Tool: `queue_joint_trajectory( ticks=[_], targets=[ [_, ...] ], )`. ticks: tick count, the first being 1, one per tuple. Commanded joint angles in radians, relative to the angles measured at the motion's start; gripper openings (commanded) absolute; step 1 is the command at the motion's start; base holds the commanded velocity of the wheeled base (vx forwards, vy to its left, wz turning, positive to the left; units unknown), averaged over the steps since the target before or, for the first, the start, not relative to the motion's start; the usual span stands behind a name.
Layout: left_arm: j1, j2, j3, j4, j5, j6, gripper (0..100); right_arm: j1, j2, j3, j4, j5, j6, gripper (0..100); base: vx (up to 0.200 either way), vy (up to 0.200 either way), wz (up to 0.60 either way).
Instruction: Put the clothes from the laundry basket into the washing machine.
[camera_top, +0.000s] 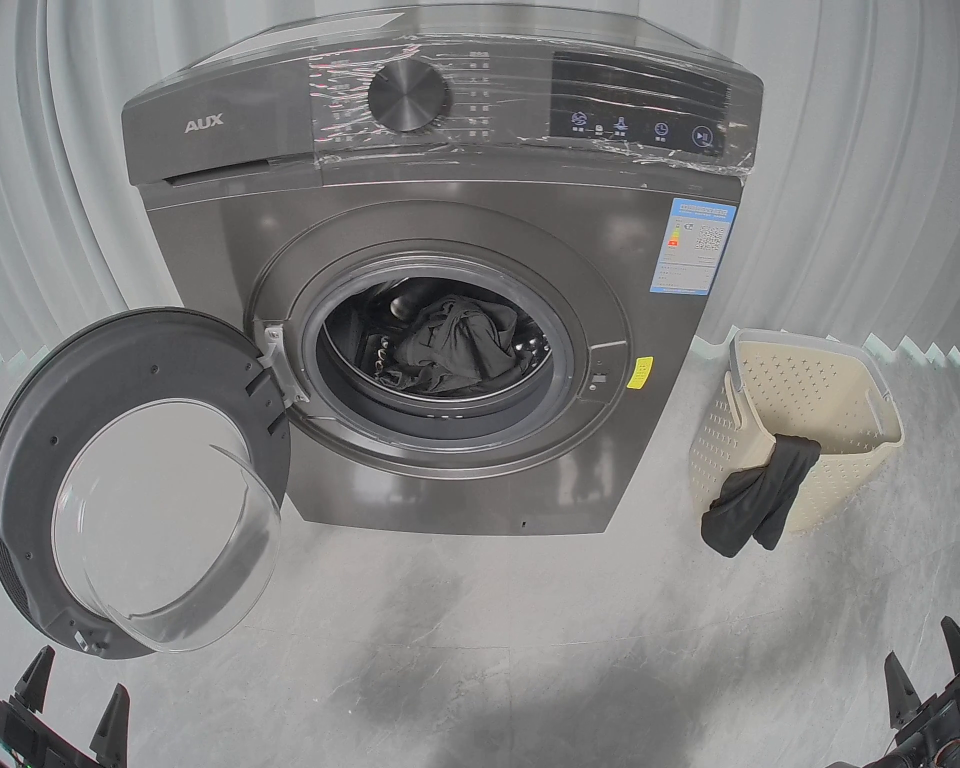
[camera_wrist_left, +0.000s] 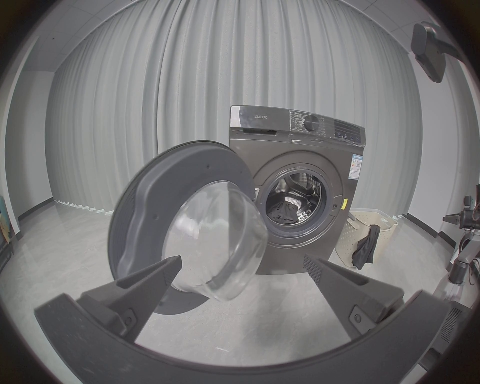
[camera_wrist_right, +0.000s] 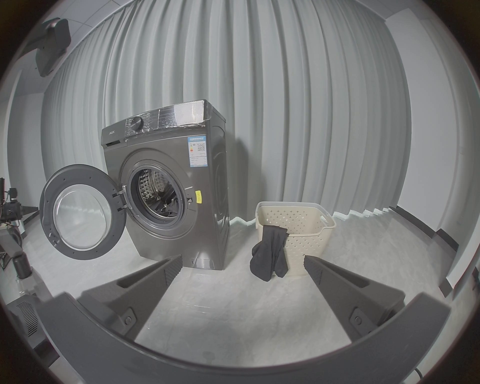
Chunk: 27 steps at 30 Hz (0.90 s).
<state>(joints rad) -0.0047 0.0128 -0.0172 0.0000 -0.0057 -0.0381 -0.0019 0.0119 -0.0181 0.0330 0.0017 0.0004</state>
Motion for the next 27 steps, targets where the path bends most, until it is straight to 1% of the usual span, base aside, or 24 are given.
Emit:
queue_joint_trajectory(
  ticks=[1, 6, 27],
  targets=[
    [0.0, -0.013, 0.016, 0.0, 0.0, -0.002, 100, 0.0, -0.006, 0.006, 0.001, 0.0, 0.0, 100, 0.0, -0.2, 0.0],
    [0.0, -0.013, 0.016, 0.0, 0.0, -0.006, 100, 0.0, -0.006, 0.006, 0.001, 0.001, 0.0, 100, 0.0, -0.2, 0.0],
    [0.0, -0.013, 0.016, 0.0, 0.004, -0.006, 100, 0.0, -0.006, 0.006, 0.001, 0.001, 0.0, 100, 0.0, -0.2, 0.0]
  ],
)
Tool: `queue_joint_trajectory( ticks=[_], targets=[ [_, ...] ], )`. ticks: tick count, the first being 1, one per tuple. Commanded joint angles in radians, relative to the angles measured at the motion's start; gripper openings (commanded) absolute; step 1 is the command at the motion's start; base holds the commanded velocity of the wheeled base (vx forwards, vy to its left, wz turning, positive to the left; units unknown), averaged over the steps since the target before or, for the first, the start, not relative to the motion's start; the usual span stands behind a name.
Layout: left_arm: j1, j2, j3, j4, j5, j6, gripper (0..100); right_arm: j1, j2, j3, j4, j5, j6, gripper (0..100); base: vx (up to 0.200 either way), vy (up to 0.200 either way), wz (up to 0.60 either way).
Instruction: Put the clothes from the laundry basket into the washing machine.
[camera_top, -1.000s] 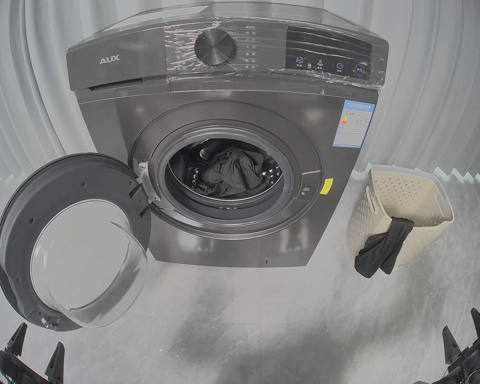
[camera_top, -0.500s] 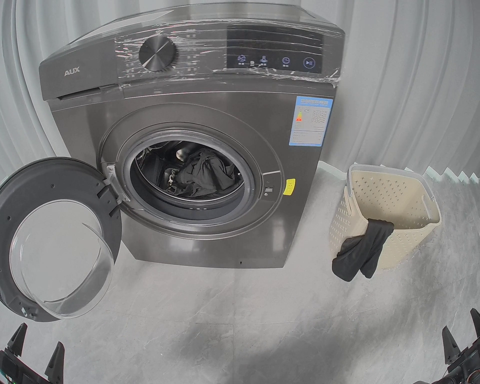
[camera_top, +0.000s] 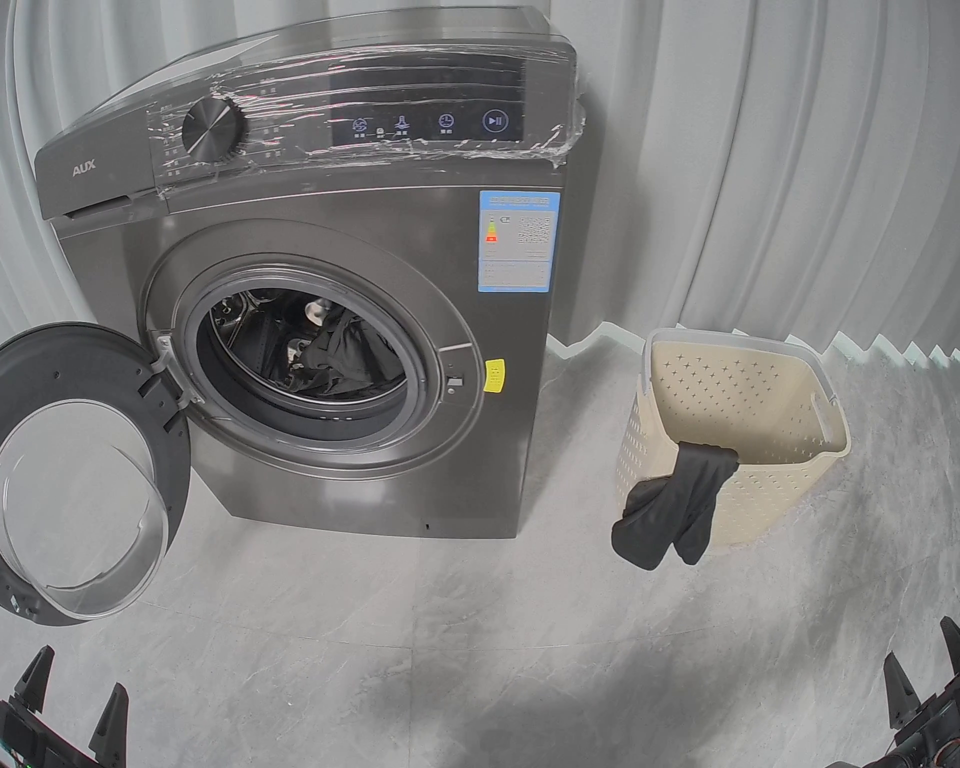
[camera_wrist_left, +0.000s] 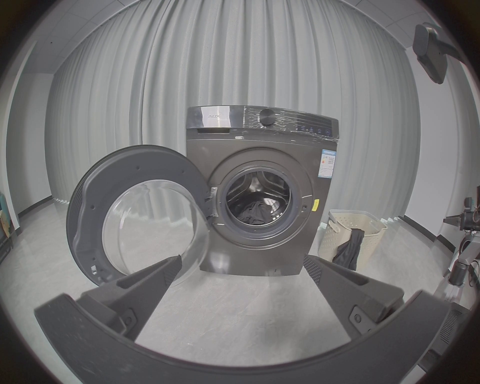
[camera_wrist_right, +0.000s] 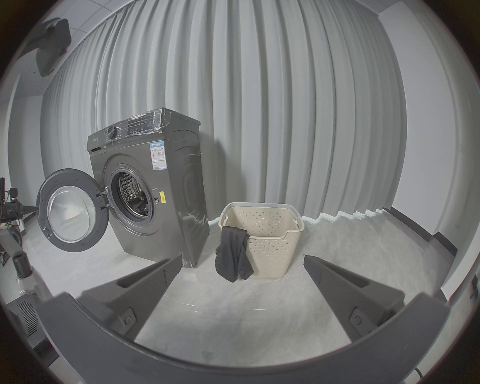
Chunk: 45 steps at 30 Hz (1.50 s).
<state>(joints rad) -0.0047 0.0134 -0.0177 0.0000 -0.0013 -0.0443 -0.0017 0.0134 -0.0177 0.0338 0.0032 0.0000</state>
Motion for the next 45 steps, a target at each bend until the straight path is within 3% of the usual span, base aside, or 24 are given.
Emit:
queue_joint_trajectory(
  ticks=[1, 18, 33, 45],
  targets=[
    [0.0, -0.013, 0.016, 0.0, 0.0, 0.0, 100, 0.0, -0.007, 0.005, 0.0, 0.0, 0.0, 100, 0.0, -0.2, 0.0],
    [0.0, -0.013, 0.016, 0.0, 0.0, 0.0, 100, -0.003, -0.007, 0.005, 0.0, 0.001, -0.003, 100, 0.0, -0.2, 0.0],
    [0.0, -0.013, 0.016, 0.0, 0.0, 0.001, 100, 0.0, -0.007, 0.007, -0.002, 0.001, 0.003, 100, 0.0, 0.0, 0.0],
    [0.0, -0.013, 0.016, 0.0, 0.0, 0.003, 100, -0.001, -0.009, 0.016, -0.031, -0.002, 0.012, 100, 0.0, -0.15, 0.0]
  ],
)
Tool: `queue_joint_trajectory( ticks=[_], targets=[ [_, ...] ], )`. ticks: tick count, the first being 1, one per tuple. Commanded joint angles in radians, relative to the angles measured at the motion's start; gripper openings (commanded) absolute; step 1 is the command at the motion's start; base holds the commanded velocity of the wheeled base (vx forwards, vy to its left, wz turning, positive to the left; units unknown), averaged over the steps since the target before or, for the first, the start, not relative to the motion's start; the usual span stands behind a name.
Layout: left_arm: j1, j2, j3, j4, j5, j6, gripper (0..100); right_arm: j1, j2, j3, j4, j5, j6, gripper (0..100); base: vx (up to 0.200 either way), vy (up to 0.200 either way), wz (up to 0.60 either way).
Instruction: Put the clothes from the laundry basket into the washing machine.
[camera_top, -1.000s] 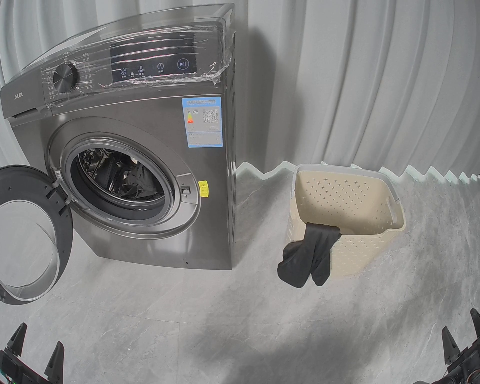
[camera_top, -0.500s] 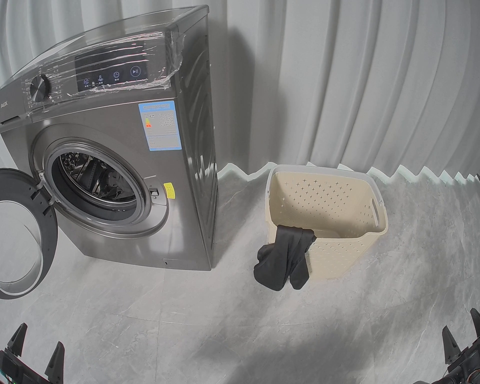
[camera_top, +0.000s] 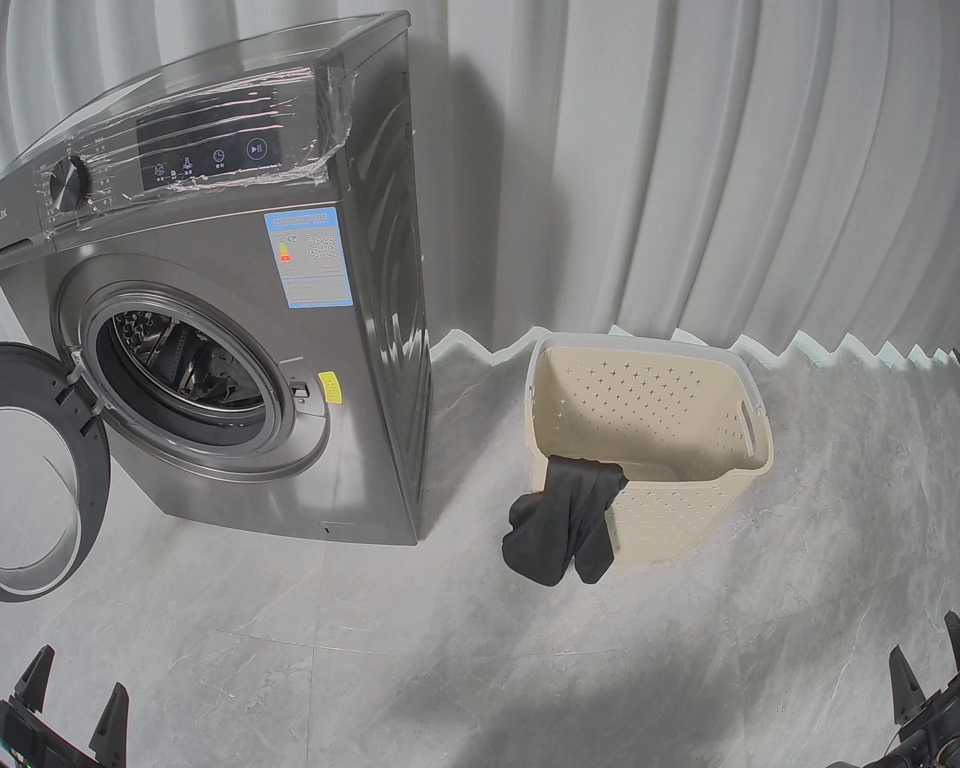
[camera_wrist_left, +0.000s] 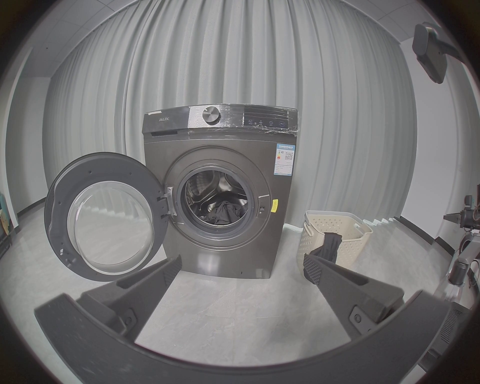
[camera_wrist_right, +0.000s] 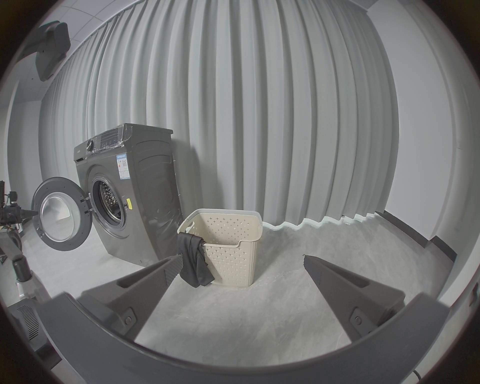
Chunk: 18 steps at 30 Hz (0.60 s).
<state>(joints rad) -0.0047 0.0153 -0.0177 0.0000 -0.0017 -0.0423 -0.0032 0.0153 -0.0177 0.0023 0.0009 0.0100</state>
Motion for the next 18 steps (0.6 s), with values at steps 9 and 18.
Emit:
queue_joint_trajectory(
  ticks=[9, 18],
  targets=[
    [0.0, -0.015, 0.016, 0.0, 0.0, 0.001, 100, 0.0, -0.009, -0.011, -0.035, 0.007, -0.002, 100, 0.0, 0.0, 0.0],
    [0.0, -0.015, 0.016, 0.0, 0.0, 0.004, 100, 0.045, 0.141, -0.242, 0.165, 0.126, -0.002, 100, 0.133, 0.0, 0.0]
  ],
)
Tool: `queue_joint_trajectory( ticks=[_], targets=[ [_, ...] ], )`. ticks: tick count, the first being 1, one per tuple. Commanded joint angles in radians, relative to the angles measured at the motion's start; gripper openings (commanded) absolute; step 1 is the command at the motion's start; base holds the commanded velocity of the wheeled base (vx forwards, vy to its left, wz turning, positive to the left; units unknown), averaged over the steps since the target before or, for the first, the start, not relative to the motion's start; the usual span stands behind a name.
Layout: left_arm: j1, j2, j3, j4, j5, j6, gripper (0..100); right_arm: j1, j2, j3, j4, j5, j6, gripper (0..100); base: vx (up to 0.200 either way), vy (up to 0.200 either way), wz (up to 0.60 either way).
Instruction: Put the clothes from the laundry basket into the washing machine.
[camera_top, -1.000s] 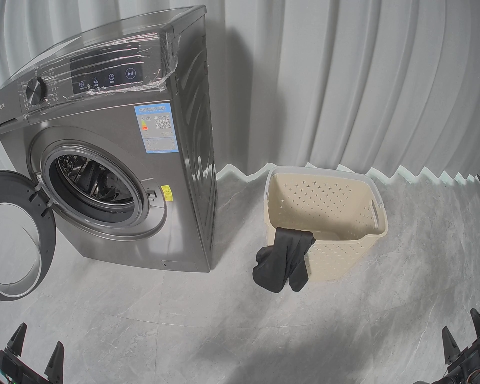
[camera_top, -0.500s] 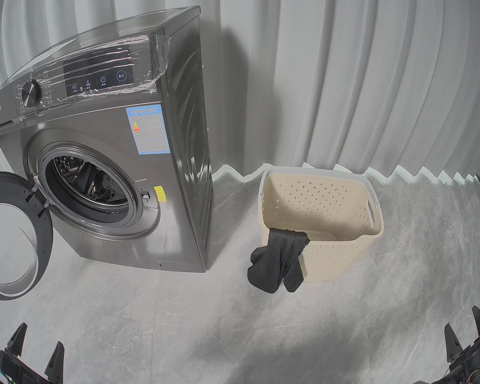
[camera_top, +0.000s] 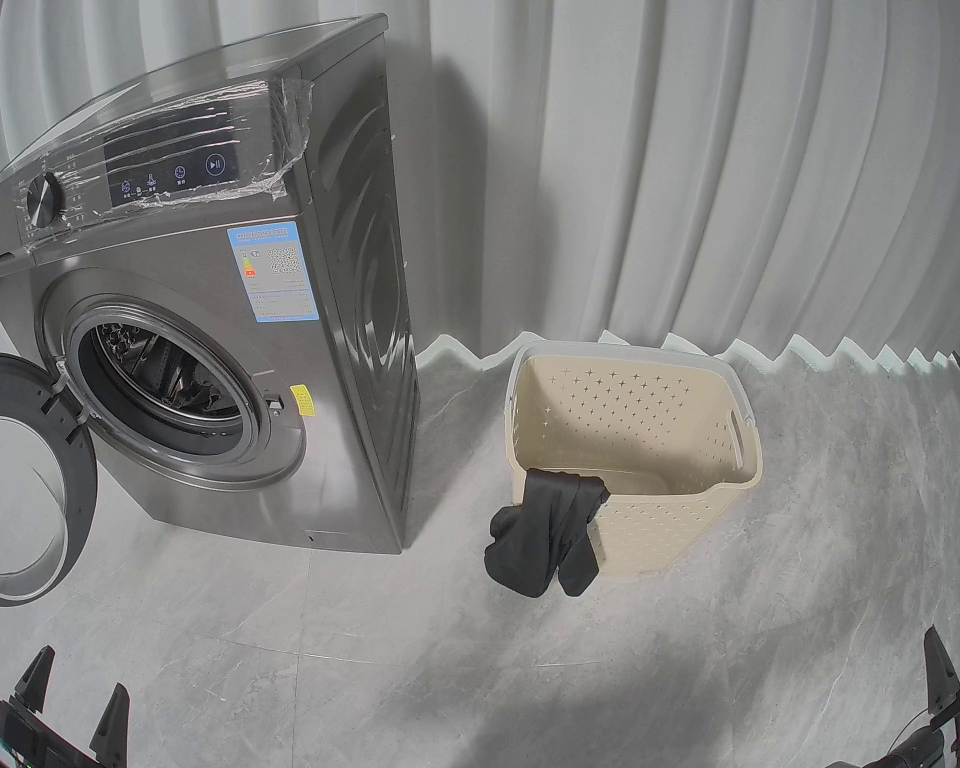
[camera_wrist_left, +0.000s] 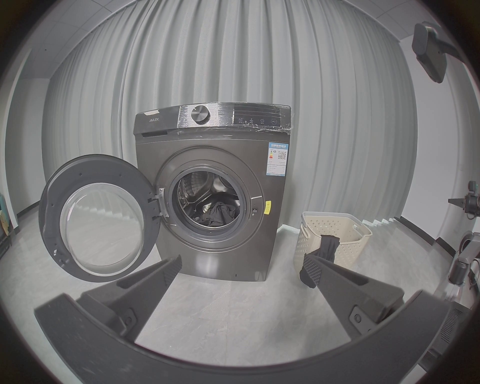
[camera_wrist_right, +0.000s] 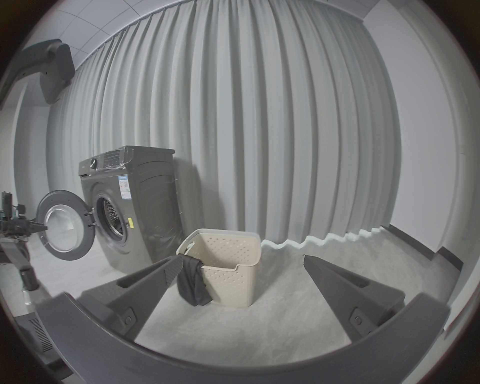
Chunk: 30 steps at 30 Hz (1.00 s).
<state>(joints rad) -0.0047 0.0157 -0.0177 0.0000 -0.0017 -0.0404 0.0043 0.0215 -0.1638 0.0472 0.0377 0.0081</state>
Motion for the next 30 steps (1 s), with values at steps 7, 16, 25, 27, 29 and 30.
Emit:
queue_joint_trajectory(
  ticks=[7, 16, 25, 27, 29, 30],
  targets=[
    [0.0, -0.016, 0.016, 0.0, 0.0, 0.002, 100, 0.108, 0.52, -0.088, 0.002, 0.248, -0.042, 100, 0.0, 0.0, 0.0],
    [0.0, -0.016, 0.016, 0.0, 0.0, 0.002, 100, 0.316, 1.028, -0.1, -0.376, 0.212, 0.099, 100, 0.0, 0.0, 0.0],
    [0.0, -0.016, 0.016, 0.0, 0.0, 0.001, 100, 0.519, 1.384, -0.106, -0.653, 0.021, 0.234, 100, 0.0, 0.0, 0.0],
    [0.0, -0.016, 0.016, 0.0, 0.0, 0.001, 100, 0.53, 1.453, -0.118, -0.71, 0.001, 0.234, 100, 0.0, 0.0, 0.0],
    [0.0, -0.016, 0.016, 0.0, 0.0, -0.001, 100, 0.539, 1.509, -0.128, -0.75, -0.027, 0.231, 100, 0.0, 0.0, 0.0],
    [0.0, -0.016, 0.016, 0.0, 0.0, -0.001, 100, 0.539, 1.509, -0.128, -0.75, -0.027, 0.231, 100, 0.0, 0.0, 0.0]
  ],
)
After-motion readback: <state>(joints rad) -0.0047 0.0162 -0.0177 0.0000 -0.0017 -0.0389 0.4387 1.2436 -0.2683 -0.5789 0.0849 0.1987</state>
